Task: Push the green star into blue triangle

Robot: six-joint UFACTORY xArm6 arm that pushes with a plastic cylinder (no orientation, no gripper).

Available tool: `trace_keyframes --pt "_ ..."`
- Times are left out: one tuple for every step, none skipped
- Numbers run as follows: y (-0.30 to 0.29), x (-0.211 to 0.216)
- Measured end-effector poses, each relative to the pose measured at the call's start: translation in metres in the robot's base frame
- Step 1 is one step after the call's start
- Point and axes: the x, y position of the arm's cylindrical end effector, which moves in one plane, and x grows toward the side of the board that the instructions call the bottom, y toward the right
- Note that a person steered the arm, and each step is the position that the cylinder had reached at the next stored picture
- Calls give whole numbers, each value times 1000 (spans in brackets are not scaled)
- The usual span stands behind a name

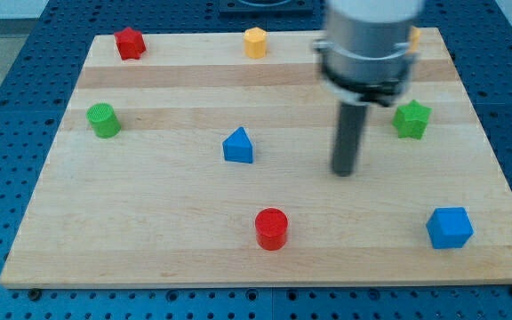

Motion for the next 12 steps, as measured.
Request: trace_keyframes --pt "98 -29" --pt "132 -77" --pt "115 -98" --pt "61 -83" --pt "4 -42" --pt "-38 -28" --pt "5 -46" --pt "62 -36" --pt "76 -1" --pt "62 25" --pt "5 11" --pt "-40 -22"
